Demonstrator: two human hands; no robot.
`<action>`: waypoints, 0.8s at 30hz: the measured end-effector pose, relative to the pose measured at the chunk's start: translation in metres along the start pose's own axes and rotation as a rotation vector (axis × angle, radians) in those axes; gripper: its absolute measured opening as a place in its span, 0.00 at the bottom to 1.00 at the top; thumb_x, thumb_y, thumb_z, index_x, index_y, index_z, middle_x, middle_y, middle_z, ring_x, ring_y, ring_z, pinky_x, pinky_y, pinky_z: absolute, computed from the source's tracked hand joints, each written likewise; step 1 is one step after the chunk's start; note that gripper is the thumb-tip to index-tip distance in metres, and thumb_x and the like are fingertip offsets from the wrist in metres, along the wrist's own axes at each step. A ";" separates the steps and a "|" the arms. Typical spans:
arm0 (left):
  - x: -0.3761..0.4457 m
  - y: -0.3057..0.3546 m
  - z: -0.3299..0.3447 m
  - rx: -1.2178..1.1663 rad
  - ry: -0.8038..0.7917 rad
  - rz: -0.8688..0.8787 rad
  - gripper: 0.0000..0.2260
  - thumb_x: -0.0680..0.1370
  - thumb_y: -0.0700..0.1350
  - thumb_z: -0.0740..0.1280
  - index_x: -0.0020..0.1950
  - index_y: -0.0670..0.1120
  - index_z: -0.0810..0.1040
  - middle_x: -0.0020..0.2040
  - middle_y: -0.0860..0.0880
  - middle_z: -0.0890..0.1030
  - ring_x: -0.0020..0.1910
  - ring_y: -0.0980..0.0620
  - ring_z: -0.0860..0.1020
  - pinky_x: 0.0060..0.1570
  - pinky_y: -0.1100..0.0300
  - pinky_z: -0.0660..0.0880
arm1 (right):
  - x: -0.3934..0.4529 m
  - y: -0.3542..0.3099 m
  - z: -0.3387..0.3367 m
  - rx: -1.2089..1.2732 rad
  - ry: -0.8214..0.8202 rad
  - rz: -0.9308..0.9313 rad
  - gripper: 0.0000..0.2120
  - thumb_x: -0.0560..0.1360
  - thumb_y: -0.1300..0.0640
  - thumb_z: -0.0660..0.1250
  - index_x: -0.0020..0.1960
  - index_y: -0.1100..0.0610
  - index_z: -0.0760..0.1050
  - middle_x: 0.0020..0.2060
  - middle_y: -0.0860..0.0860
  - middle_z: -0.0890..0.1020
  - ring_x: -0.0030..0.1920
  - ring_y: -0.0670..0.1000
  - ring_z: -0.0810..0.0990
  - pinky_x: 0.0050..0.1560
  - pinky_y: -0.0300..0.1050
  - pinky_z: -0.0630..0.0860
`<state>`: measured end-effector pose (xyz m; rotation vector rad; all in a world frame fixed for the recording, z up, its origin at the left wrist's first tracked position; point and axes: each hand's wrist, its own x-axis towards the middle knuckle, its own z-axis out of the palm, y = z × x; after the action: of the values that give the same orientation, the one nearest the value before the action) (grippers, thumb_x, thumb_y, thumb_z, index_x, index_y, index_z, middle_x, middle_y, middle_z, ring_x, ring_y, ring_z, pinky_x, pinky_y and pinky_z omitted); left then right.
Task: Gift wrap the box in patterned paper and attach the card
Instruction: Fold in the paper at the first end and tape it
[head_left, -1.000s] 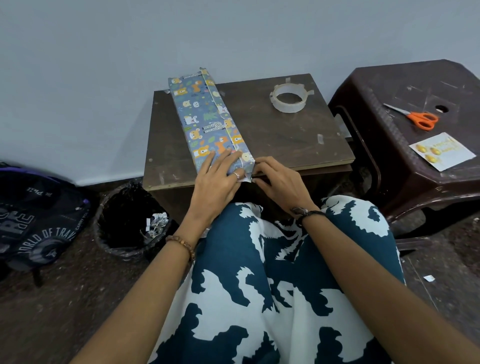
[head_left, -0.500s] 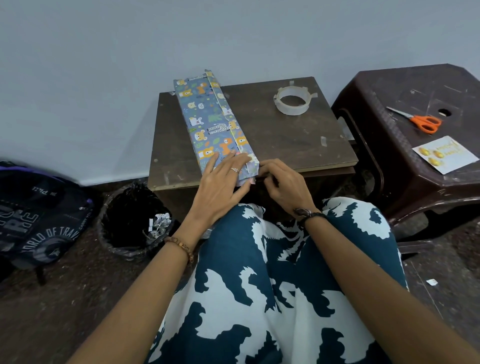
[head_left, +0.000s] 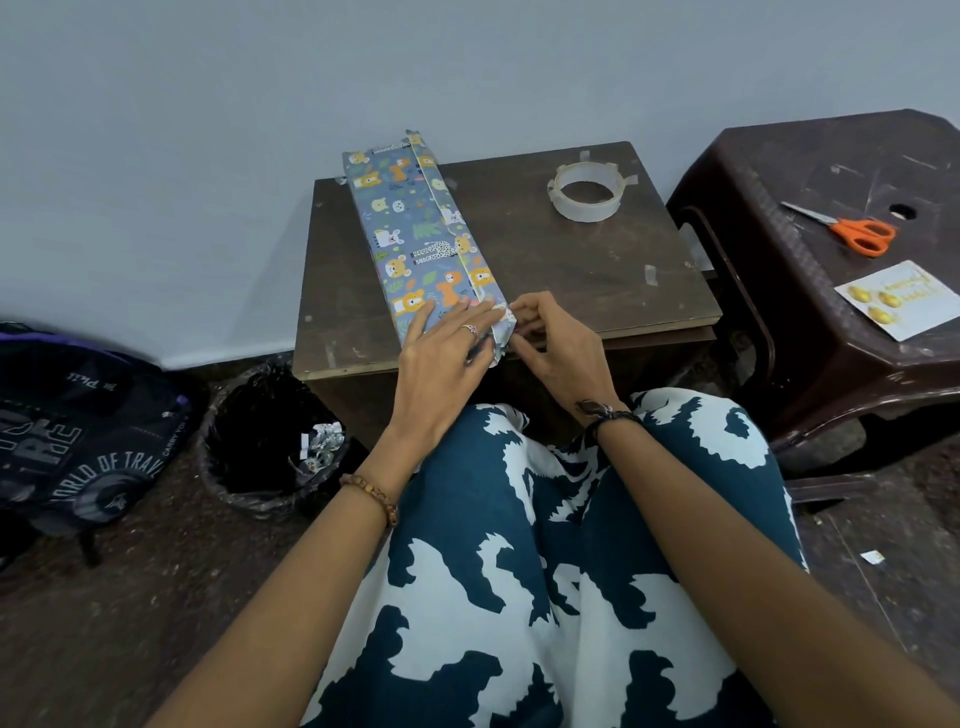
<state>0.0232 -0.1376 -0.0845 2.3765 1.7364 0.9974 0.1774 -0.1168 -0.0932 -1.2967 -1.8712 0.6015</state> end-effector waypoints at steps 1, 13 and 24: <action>0.000 0.001 0.000 -0.011 -0.001 -0.010 0.13 0.77 0.41 0.64 0.60 0.48 0.79 0.61 0.50 0.79 0.65 0.51 0.73 0.70 0.54 0.57 | 0.000 0.000 0.000 -0.011 0.002 -0.005 0.11 0.73 0.55 0.69 0.54 0.53 0.72 0.42 0.39 0.77 0.42 0.39 0.78 0.46 0.47 0.79; 0.003 0.013 -0.008 -0.178 0.004 -0.124 0.19 0.78 0.50 0.52 0.57 0.47 0.81 0.58 0.50 0.81 0.64 0.53 0.74 0.70 0.59 0.54 | 0.001 0.006 -0.006 0.035 -0.016 -0.042 0.09 0.75 0.61 0.66 0.56 0.55 0.74 0.46 0.45 0.82 0.47 0.44 0.81 0.47 0.50 0.79; 0.009 0.014 -0.014 -0.103 0.022 -0.137 0.10 0.76 0.47 0.68 0.56 0.47 0.81 0.55 0.50 0.82 0.61 0.54 0.74 0.68 0.56 0.58 | 0.004 0.009 -0.004 0.153 0.002 0.008 0.07 0.74 0.59 0.68 0.52 0.54 0.76 0.42 0.45 0.83 0.45 0.44 0.82 0.48 0.50 0.80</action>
<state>0.0294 -0.1396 -0.0642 2.1614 1.7802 1.0697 0.1853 -0.1098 -0.0961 -1.2049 -1.7825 0.7321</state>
